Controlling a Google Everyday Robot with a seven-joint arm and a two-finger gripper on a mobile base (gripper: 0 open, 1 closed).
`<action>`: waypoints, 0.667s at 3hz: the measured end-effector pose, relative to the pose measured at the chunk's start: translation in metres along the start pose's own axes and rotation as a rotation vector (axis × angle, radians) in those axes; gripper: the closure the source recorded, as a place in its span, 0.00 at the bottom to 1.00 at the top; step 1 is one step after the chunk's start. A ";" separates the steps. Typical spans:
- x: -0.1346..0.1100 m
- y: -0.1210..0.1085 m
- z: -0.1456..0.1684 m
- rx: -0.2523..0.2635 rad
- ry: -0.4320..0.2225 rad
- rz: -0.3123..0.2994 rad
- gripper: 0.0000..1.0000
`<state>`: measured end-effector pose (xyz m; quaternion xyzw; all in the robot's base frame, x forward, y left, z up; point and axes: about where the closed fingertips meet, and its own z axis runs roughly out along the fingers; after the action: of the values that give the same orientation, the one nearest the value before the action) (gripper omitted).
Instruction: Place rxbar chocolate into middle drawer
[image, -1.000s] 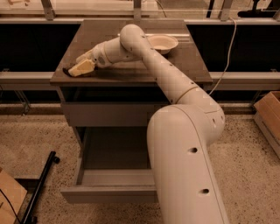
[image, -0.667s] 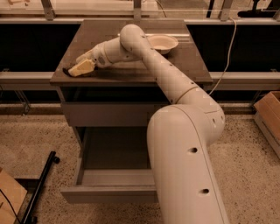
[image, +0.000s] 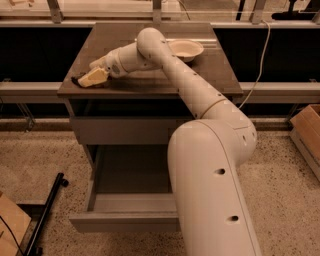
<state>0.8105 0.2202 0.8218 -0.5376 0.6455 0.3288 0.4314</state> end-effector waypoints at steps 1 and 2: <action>0.000 0.000 0.000 0.000 0.000 0.000 0.10; 0.005 0.000 -0.004 0.008 0.021 0.028 0.33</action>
Offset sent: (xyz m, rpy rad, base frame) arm -0.0083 -0.0404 -0.0083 -0.0803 0.1361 -0.1189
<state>0.8094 0.2142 0.8193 -0.5301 0.6588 0.3267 0.4221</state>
